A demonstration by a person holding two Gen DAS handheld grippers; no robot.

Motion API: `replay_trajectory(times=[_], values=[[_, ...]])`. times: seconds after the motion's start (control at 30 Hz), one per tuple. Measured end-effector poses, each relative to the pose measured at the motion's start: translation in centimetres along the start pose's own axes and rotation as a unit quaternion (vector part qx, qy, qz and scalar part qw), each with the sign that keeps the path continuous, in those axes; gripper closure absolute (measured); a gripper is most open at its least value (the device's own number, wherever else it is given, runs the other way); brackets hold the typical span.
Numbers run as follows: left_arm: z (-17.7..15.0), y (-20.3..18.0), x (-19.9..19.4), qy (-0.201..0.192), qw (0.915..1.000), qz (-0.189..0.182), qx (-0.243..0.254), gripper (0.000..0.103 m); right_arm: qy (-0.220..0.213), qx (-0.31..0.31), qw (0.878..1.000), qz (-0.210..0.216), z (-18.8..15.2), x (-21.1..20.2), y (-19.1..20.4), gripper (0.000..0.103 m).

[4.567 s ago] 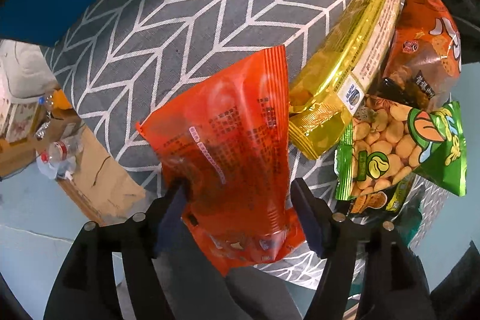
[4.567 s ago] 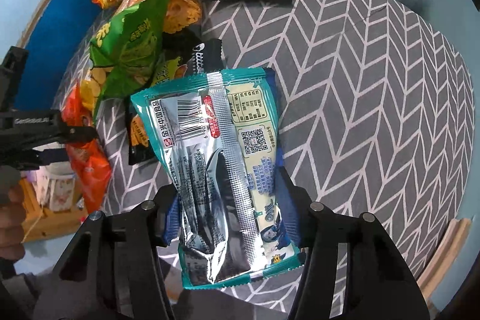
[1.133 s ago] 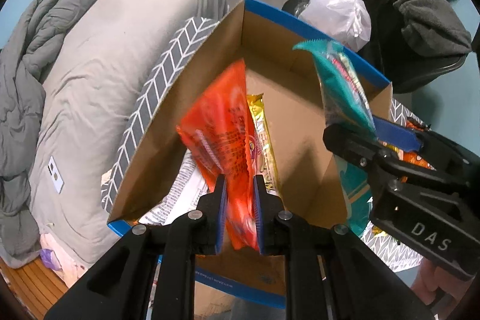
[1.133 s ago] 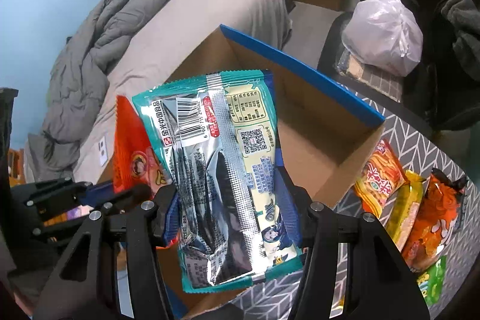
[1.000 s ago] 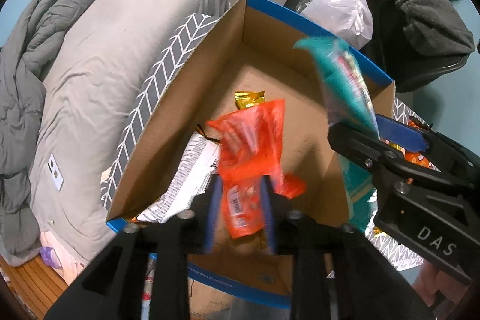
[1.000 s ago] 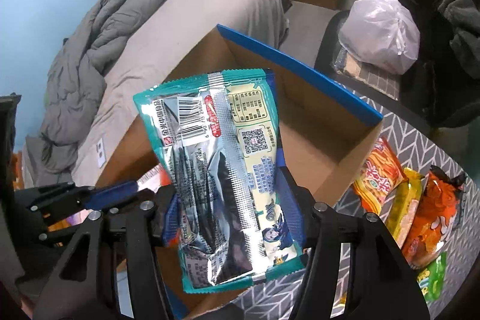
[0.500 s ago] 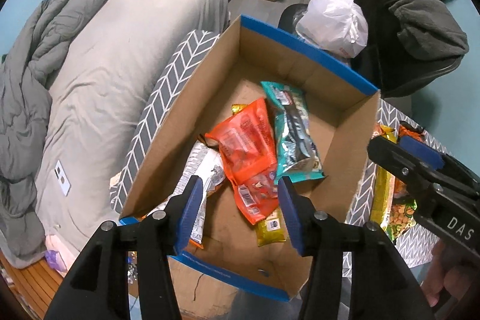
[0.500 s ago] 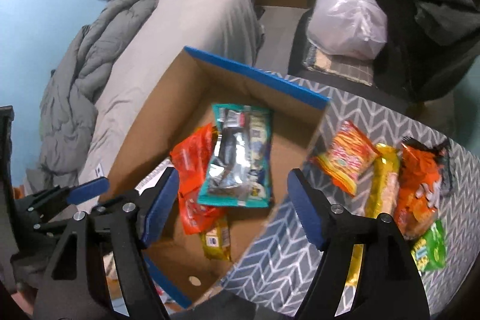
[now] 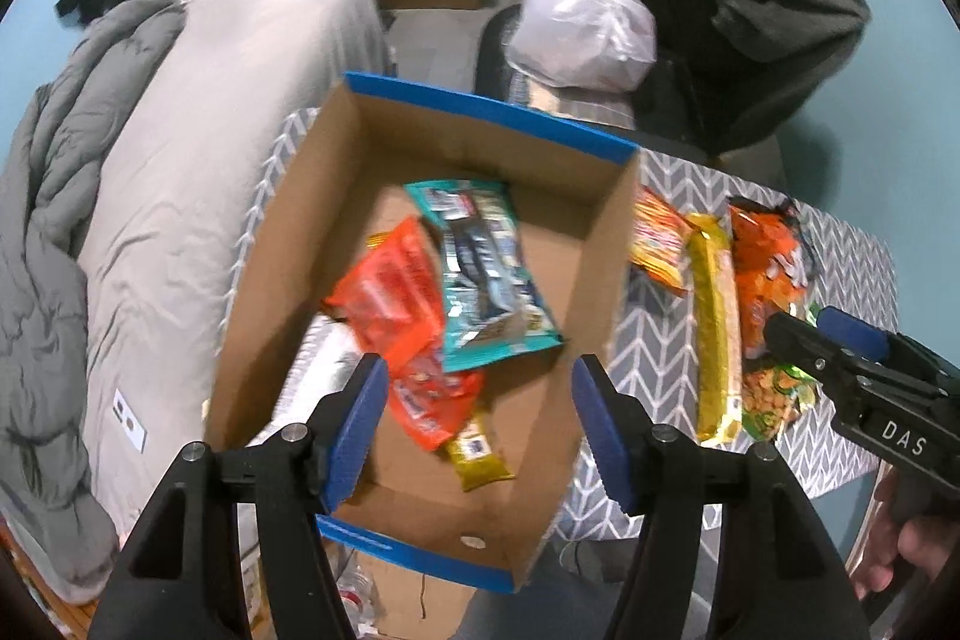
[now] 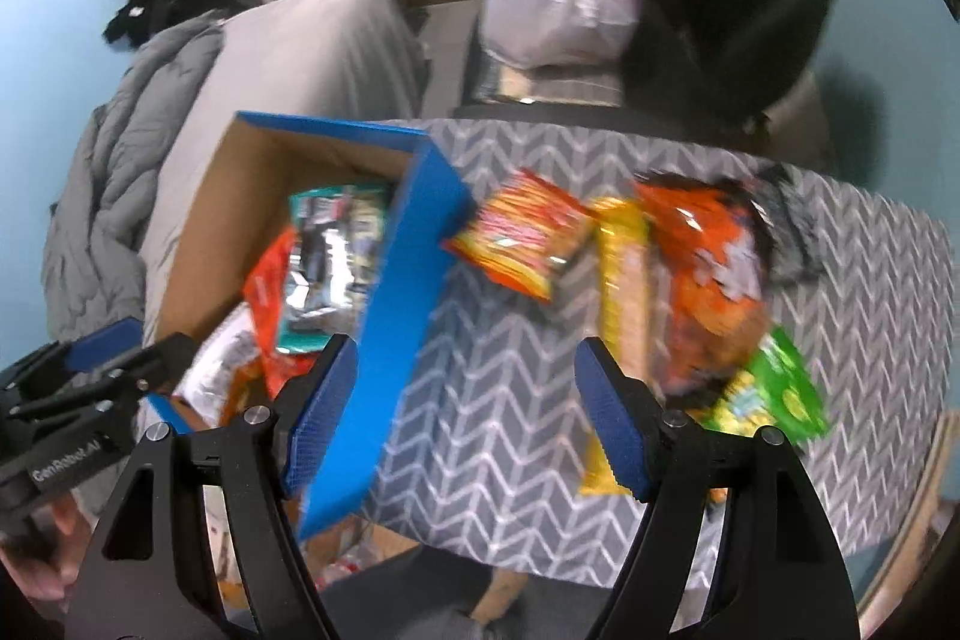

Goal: Organize snacks
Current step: 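Move both grippers back over the snack pile on the table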

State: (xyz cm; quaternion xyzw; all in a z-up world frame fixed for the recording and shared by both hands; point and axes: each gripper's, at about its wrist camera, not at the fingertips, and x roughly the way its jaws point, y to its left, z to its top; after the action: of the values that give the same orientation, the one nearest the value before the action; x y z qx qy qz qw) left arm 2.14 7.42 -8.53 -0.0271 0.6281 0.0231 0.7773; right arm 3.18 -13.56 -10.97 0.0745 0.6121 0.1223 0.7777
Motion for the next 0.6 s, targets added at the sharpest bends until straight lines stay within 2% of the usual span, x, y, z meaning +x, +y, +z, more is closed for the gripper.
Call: replay_trajectory(times=[0.27, 0.6], values=[[0.0, -4.5, 0.8, 0.014, 0.9985, -0.016, 0.05, 0.038, 0.005, 0.074, 0.997, -0.028, -2.5, -1.4, -6.1, 0.027], [-0.3, -9.4, 2.2, 0.029, 0.9951, -0.028, 0.09, 0.038, 0.019, 0.163, 0.985, -0.05, -5.6, -1.1, -12.4, 0.027]])
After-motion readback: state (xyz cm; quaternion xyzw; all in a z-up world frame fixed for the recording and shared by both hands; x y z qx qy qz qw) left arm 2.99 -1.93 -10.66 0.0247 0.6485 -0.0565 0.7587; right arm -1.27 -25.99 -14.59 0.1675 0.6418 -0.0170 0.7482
